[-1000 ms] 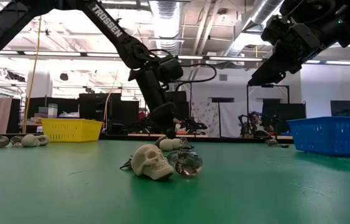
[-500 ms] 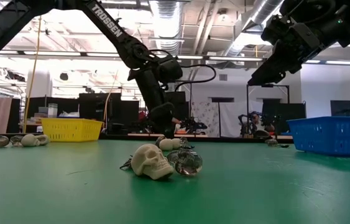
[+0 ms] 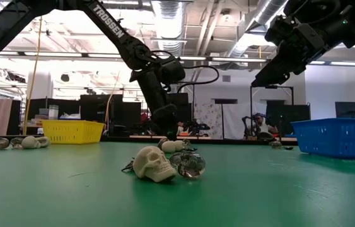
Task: Sort Halloween decoration
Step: Put the black skull toy into the red bin
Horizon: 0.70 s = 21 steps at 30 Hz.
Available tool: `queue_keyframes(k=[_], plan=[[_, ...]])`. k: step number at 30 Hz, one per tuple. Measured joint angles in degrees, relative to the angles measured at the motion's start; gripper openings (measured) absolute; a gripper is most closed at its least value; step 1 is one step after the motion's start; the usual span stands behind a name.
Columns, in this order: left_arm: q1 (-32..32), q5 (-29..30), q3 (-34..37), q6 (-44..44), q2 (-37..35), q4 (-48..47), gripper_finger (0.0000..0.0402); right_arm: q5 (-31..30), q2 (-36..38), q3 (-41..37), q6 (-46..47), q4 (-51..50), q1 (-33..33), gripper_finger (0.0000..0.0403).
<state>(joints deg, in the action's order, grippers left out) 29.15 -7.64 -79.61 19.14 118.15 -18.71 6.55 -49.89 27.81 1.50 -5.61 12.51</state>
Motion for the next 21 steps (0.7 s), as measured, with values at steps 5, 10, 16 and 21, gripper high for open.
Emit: queue_keyframes(k=[5,10,16,21], plan=[[0.00,0.00,0.00,-0.19,-0.02,0.30,0.0087,0.02,0.00,0.00,0.00,0.01,0.00,0.0239],[0.00,-0.70,0.00,-0.15,-0.02,0.22,0.0085,0.02,-0.01,0.01,0.00,-0.02,0.00,0.0239],[0.00,-4.00,-0.09,-0.06,-0.02,0.50,0.0085,0.02,-0.02,0.02,0.00,-0.04,0.00,0.0239],[0.00,-4.01,-0.11,-0.05,-0.02,0.53,0.0077,0.02,-0.01,0.02,0.00,-0.04,0.00,0.0239]])
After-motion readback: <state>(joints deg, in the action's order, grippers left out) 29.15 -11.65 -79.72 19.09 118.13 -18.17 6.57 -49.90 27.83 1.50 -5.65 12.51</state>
